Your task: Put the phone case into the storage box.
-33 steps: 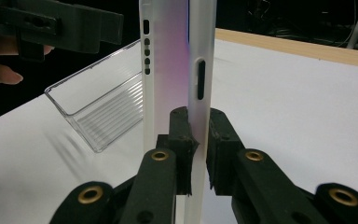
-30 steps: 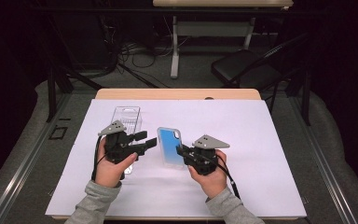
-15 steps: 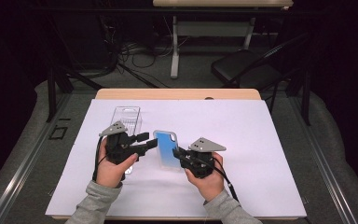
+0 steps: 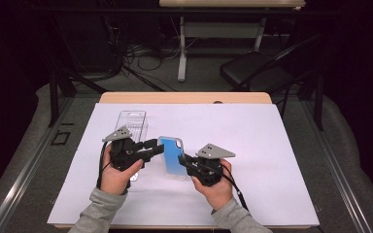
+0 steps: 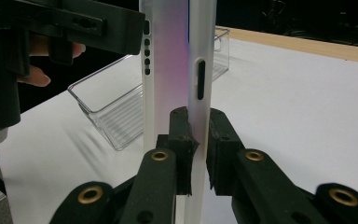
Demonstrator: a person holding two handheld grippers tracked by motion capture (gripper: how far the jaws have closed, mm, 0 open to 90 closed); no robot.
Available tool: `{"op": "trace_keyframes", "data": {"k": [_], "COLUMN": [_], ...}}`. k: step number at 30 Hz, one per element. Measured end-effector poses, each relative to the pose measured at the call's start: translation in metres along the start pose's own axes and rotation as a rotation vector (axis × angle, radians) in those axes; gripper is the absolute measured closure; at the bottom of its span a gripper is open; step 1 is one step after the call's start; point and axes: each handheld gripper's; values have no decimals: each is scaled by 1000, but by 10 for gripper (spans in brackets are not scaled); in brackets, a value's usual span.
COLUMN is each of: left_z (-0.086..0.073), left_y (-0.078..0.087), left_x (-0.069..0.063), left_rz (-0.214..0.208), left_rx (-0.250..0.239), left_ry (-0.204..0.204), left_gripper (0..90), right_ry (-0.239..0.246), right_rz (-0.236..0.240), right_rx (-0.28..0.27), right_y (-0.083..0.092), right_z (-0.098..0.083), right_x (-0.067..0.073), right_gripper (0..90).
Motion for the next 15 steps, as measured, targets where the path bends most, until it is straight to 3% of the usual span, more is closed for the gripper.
{"op": "trace_keyframes", "data": {"k": [15], "left_z": [-1], "left_y": [3], "left_x": [1], "left_rz": [-19], "left_rx": [-23], "left_ry": [23], "left_gripper": [662], "right_ry": [-13], "right_rz": [28], "right_rx": [6], "right_y": [-1], "right_z": [-1], "right_x": [3], "right_gripper": [821]}}
Point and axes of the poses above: each handheld gripper's, and its own axes: y roughly backward along the jaws, z roughly out of its top, x roughly to its left, and after that the axes turned 1 degree about -x, right-handed
